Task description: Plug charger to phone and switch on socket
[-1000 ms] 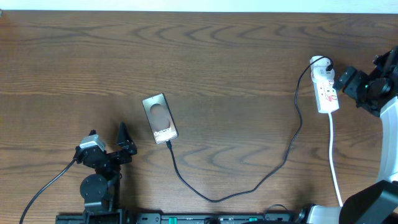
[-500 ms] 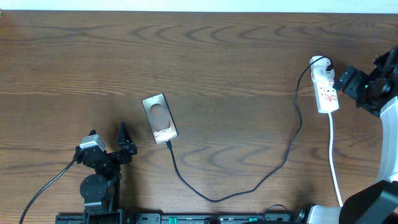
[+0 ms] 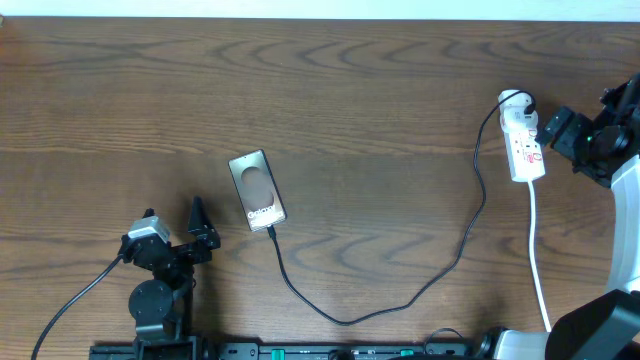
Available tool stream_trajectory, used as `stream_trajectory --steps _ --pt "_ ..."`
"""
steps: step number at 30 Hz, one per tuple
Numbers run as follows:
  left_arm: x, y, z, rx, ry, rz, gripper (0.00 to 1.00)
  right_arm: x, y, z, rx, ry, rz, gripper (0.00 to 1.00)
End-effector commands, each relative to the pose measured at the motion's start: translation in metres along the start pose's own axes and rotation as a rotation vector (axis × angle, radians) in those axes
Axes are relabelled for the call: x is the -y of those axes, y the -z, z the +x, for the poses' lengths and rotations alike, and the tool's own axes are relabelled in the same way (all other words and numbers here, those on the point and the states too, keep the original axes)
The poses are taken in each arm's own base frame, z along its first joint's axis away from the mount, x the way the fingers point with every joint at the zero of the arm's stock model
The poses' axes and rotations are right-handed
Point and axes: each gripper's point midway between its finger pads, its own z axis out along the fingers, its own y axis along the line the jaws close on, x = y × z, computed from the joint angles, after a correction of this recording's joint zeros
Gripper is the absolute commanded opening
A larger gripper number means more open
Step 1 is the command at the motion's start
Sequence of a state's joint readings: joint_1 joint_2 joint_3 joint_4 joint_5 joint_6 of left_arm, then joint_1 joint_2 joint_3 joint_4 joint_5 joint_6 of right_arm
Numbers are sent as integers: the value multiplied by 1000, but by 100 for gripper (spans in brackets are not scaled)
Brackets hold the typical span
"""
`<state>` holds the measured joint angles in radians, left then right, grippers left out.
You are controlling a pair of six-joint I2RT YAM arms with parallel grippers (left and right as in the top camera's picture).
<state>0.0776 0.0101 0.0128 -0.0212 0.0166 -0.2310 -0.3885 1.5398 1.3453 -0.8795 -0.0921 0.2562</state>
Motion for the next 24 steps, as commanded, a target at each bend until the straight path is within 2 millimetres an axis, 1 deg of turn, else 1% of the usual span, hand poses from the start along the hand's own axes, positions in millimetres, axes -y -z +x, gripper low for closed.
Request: stream_trajectory --steps 1,10,16,20,24 --pt "-10 0 13 -43 -15 -47 89 0 1 0 2 -6 6 99" --pt "-10 0 13 -43 -15 -47 89 0 1 0 2 -6 6 99" --pt "-10 0 13 -43 -15 -47 89 -1 4 -4 25 -3 2 99" --pt "-10 0 13 -43 -16 -47 89 -8 6 -1 45 15 -12 99" --pt "-10 0 13 -43 -15 -47 89 -18 10 2 118 44 -48 99"
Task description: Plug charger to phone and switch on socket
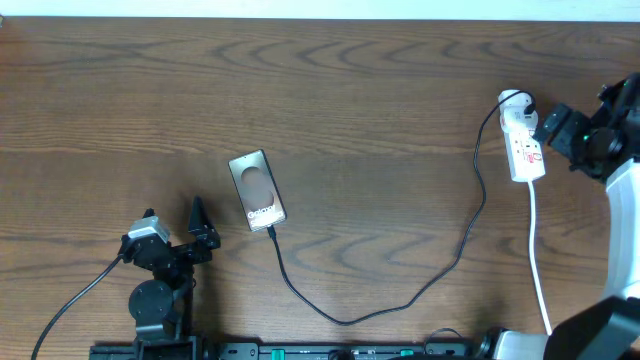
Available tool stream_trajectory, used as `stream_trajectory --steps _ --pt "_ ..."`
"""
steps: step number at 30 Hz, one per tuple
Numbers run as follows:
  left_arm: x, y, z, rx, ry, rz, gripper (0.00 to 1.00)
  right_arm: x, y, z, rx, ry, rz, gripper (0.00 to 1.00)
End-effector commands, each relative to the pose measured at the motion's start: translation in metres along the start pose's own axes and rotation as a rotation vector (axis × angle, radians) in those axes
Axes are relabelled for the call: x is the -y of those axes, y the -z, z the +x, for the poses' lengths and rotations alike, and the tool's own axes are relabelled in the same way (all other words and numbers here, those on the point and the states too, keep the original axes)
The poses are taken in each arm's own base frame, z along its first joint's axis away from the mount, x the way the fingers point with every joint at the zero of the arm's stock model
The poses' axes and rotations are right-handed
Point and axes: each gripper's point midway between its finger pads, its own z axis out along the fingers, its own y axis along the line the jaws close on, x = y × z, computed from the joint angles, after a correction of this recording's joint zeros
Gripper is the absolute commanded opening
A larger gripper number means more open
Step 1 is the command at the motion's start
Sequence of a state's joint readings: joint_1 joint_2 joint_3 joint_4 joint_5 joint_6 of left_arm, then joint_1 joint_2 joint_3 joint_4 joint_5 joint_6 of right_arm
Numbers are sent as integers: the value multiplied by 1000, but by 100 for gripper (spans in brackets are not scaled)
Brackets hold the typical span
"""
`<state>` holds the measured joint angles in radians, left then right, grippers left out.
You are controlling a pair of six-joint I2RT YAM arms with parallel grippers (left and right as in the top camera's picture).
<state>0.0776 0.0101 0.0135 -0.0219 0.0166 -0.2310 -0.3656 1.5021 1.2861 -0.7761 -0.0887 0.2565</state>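
The silver phone point(257, 190) lies face up left of the table's middle. The black charger cable point(345, 320) is plugged into its near end and loops right and up to the white charger point(514, 100), which sits in the white socket strip point(526, 148). My right gripper point(546, 127) is at the strip's right edge, beside its upper half, and looks shut with nothing in it. My left gripper point(203, 226) rests open at the front left, a little left of the phone, holding nothing.
The strip's white lead point(539, 270) runs down to the front edge at the right. The left arm's base point(152, 300) stands at the front left, and the right arm point(625, 200) fills the right edge.
My right gripper has shifted slightly left and now meets the socket strip's right edge. The phone, cable, strip and left arm have not moved.
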Motion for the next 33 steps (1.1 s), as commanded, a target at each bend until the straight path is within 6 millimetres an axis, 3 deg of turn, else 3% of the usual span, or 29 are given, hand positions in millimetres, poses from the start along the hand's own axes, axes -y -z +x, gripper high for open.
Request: stream_trajectory --steps 1,11,16,23,29,33 --pt "-10 0 13 -43 -15 -47 89 -12 12 9 69 28 -33 99" --pt "-10 0 13 -43 -15 -47 89 -42 34 54 383 166 -205 99" --pt "-10 0 13 -43 -15 -47 89 -33 35 94 469 191 -247 99" --pt "-10 0 13 -43 -15 -47 89 -14 22 139 569 195 -279 99" --pt "-10 0 13 -43 -15 -47 89 -8 12 162 626 199 -315 99" --pt "-10 0 13 -43 -15 -47 89 -8 17 163 644 221 -316 99"
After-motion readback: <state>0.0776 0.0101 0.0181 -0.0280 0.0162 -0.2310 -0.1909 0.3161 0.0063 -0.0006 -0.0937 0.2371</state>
